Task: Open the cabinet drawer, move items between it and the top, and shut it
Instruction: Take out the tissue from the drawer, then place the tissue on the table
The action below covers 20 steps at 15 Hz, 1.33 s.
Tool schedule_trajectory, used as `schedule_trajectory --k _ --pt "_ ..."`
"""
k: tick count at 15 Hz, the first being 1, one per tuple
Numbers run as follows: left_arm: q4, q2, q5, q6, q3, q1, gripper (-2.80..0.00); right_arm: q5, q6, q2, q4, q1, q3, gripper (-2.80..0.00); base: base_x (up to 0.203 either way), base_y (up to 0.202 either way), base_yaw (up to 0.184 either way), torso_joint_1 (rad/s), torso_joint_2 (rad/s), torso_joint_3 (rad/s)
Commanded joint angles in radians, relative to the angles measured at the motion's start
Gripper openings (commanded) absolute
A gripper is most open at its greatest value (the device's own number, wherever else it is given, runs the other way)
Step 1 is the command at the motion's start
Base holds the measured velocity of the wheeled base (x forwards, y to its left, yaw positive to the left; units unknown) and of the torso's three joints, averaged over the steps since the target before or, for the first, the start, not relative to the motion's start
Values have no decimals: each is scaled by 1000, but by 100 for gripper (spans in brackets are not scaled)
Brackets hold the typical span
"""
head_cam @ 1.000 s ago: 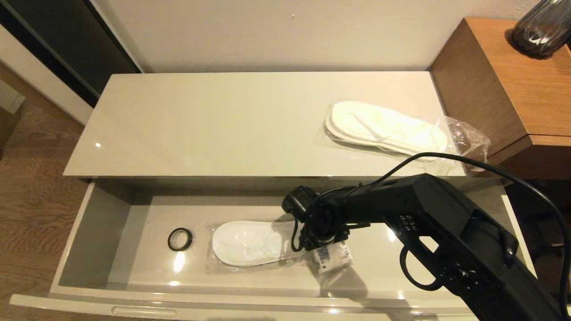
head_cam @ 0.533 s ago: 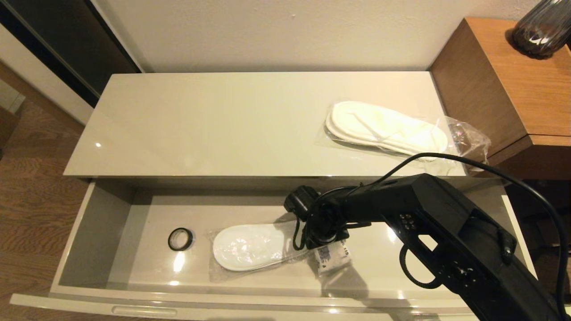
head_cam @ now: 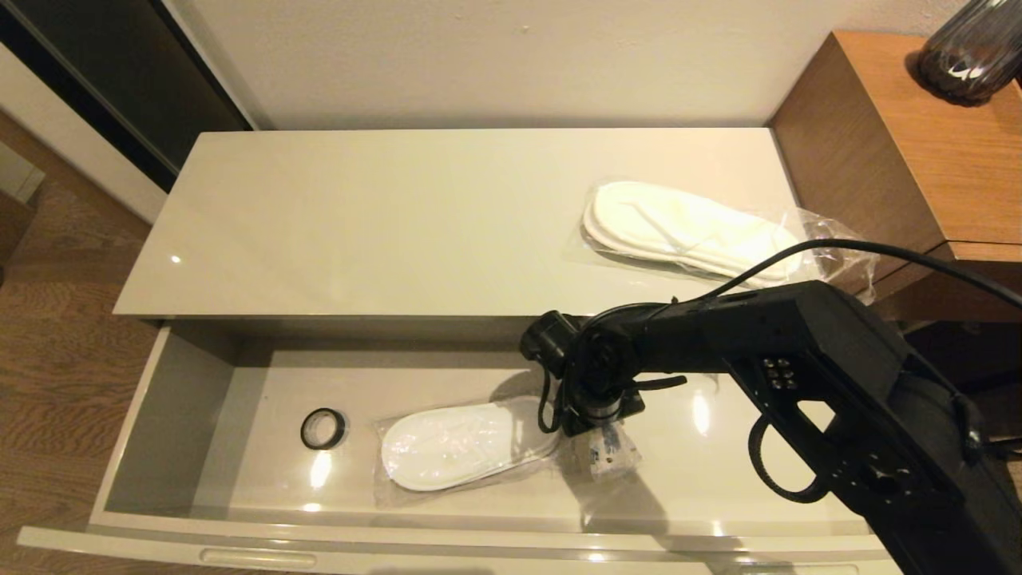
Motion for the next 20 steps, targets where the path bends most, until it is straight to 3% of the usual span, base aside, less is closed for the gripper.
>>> schedule_trajectory --k 1,6,11,20 --pt "0 -39 1 0 3 0 -280 -2 -6 -55 37 -6 23 -280 0 0 0 0 0 0" --pt "0 -39 1 0 3 0 -280 -5 -129 -162 39 -33 166 -280 0 0 0 0 0 0" --pt "0 -39 1 0 3 0 -280 -11 -283 -275 -49 -35 348 -280 0 0 0 0 0 0" --pt "0 -39 2 0 3 0 -280 -9 -548 -514 -29 -34 366 -280 0 0 0 0 0 0"
